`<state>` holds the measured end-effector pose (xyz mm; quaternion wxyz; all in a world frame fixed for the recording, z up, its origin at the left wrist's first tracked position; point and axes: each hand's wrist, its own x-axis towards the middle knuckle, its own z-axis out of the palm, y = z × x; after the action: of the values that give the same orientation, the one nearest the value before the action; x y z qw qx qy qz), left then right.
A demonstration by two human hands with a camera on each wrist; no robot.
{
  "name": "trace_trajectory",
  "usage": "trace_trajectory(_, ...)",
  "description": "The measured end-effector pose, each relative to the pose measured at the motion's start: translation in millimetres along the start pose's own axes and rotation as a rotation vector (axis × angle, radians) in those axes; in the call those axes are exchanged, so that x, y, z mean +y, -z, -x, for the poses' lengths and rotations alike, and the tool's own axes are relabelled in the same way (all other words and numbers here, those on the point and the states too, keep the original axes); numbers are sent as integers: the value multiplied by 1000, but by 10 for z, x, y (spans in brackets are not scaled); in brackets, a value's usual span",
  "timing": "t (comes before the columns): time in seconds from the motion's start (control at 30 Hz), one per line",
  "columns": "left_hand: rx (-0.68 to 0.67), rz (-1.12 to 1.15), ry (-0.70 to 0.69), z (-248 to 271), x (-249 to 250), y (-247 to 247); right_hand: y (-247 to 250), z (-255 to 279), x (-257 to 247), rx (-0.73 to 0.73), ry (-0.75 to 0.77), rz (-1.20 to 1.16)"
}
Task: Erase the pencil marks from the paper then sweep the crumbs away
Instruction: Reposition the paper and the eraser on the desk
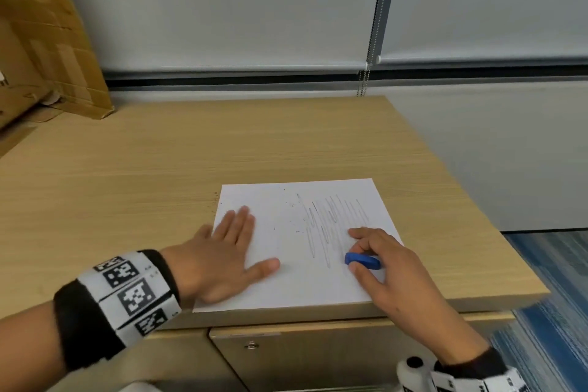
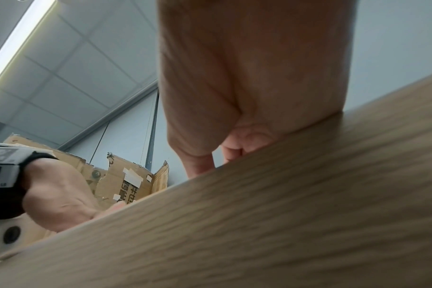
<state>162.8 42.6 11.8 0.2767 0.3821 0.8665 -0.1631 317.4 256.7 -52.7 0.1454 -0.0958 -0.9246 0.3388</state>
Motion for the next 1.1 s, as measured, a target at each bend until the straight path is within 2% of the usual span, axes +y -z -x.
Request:
trace_trajectory(0.03, 10, 19, 18, -7, 14, 22, 0, -4, -3, -2, -4, 1)
trace_trajectory(0.07, 35, 5, -19, -9, 69, 24, 3, -6, -5, -5, -8, 2)
trace_trajectory(0.17, 80, -107, -345, -18, 369, -24, 11, -13, -16, 1, -13, 12)
trace_trajectory(0.23, 54, -134, -472, -47, 484, -55, 15, -16, -24, 7, -6, 9)
trace_trajectory(0.3, 48, -124, -418, -95, 416, -35, 14, -17, -31, 1, -12, 5)
trace_trajectory(0.43, 1, -13, -29, -203, 42, 142, 12, -8, -53, -3, -35, -2)
trace_trajectory(0.5, 23, 22, 81, -289, -51, 255, 11, -8, -57, -6, -38, -5)
trace_trajectory(0.57, 92, 14, 18, -387, 27, 349, 18, -11, -65, -7, -47, -4)
trace_trajectory(0.63, 148, -19, -154, -492, 233, 394, 27, -13, -76, -6, -58, 1)
trace_trajectory(0.7, 161, -60, -322, -595, 457, 386, 32, -16, -82, -9, -58, -6)
trace_trajectory(0.77, 144, -80, -390, -678, 551, 349, 36, -18, -90, -14, -59, -6)
trace_trajectory(0.87, 99, -32, -279, -681, 342, 334, 39, -18, -112, -14, -72, 7)
trace_trajectory(1.0, 35, 94, 106, -593, -129, 361, 40, -12, -137, -22, -101, 10)
trace_trajectory(1.03, 44, 132, 163, -590, -173, 379, 42, -13, -137, -22, -101, 14)
trace_trajectory(1.1, 110, 158, 144, -585, -115, 402, 42, -19, -128, -20, -88, 13)
